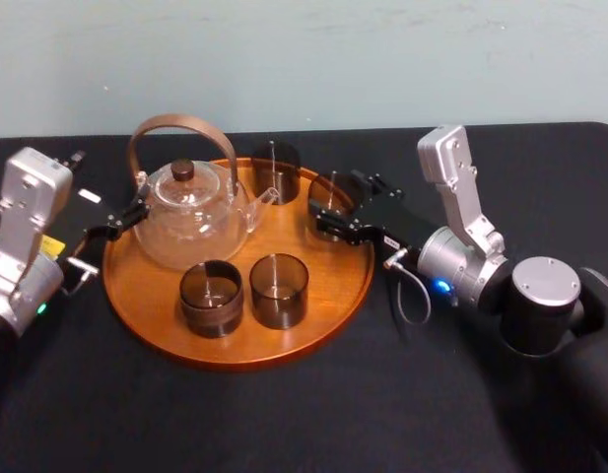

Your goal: Pick up the glass from the table and place it on the tray.

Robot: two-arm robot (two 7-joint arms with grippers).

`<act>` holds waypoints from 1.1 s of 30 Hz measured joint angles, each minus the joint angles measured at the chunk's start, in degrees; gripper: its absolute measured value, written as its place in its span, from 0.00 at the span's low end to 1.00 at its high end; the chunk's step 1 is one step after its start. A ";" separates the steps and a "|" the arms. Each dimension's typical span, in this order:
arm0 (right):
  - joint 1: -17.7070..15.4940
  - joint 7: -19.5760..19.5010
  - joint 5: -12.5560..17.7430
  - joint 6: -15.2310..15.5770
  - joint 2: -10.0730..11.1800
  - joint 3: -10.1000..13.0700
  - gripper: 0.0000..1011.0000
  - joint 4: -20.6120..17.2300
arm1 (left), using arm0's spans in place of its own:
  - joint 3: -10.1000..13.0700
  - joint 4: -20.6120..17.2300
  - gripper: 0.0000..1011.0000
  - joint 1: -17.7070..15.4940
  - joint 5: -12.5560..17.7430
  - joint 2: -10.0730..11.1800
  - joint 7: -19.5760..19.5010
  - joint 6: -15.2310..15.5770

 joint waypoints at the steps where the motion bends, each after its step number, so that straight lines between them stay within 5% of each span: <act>1: 0.05 0.00 -0.04 -0.05 -0.05 -0.04 0.89 0.11 | 0.00 0.00 1.00 0.00 0.00 0.00 0.00 0.00; 33: 1.33 0.71 -0.87 -1.12 -1.52 -0.77 0.89 3.50 | 0.00 0.00 1.00 0.00 0.00 0.00 0.00 0.00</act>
